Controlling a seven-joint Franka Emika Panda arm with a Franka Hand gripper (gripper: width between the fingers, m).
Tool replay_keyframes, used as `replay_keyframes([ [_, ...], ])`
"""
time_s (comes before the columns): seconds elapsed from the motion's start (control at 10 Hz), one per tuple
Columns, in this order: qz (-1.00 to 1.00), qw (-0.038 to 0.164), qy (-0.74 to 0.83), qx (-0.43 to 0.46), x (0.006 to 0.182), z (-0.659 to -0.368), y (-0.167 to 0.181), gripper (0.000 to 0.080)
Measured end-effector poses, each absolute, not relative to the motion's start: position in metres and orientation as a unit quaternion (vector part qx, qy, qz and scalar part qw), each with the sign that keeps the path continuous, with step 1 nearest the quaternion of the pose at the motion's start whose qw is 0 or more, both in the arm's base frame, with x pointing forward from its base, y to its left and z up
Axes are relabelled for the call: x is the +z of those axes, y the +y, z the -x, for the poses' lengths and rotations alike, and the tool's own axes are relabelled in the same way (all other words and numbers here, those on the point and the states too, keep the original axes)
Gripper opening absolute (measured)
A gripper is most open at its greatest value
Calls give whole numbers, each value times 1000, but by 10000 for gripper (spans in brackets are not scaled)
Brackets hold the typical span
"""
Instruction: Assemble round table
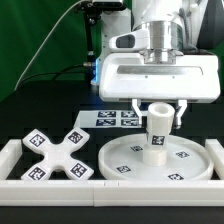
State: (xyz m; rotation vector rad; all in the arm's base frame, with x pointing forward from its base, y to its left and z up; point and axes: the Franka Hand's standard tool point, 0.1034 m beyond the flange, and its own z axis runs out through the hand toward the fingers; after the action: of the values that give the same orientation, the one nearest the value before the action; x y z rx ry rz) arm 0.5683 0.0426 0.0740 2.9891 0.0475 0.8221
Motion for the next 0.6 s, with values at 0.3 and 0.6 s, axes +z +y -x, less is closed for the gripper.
replay_keyframes([
  [0.3,-965,19,15,259,72,-567,43,491],
  [0.6,-966,19,15,259,71,-567,43,644],
])
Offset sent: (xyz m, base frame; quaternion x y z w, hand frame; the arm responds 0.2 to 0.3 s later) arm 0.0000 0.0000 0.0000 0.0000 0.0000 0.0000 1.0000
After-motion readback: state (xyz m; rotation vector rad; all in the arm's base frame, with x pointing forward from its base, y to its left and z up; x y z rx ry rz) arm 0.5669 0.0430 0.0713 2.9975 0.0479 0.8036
